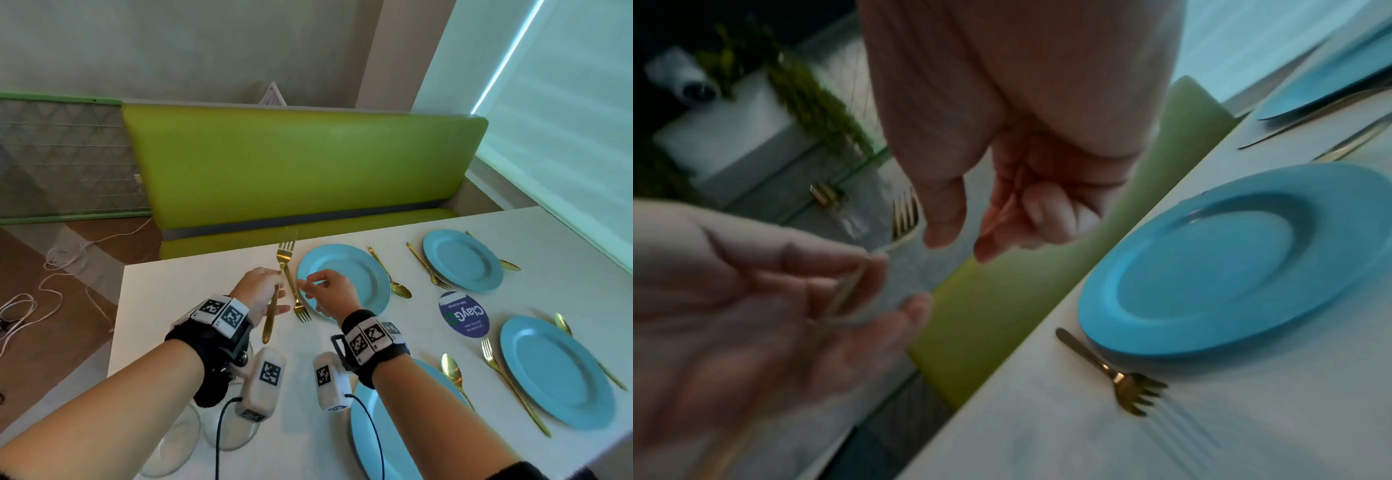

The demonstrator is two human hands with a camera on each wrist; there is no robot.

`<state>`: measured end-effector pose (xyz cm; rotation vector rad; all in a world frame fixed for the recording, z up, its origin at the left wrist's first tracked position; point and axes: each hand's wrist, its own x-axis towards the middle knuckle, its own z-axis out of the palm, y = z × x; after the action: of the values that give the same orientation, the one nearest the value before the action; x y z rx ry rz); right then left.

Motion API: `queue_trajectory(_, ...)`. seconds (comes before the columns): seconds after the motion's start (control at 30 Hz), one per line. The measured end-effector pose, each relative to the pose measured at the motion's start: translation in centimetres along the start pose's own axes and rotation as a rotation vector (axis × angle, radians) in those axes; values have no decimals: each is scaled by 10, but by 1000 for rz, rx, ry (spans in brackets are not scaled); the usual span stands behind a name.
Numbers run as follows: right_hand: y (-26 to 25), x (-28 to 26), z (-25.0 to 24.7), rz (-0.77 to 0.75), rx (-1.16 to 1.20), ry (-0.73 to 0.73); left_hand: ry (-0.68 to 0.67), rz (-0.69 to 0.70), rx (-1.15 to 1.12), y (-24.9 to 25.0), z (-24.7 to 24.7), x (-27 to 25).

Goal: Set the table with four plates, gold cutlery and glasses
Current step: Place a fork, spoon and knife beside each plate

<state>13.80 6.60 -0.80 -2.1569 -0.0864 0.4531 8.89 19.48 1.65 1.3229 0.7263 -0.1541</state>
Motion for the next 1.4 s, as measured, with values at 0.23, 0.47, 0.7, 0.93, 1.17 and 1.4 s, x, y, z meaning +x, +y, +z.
queue_trajectory(0.23,11,-85,-35,-49,77,-76,-218,12,72,-24,50,-52)
queue_trajectory(0.47,51,-132,-57,21,213,9,-271,-17,72,-62,85,-91)
queue_trajectory(0.7,97,-161,-61,94,50,-43,-210,-16,184,-103,92,-127)
queue_trajectory(0.93,144,-188,-40,201,-222,-175,-19,-37,303,-142,61,-145)
queue_trajectory(1.17,157,-197,-1,240,-415,-191,71,-63,300,-167,29,-154)
queue_trajectory(1.4,159,-194,26,308,-483,-109,42,-67,338,-180,5,-143)
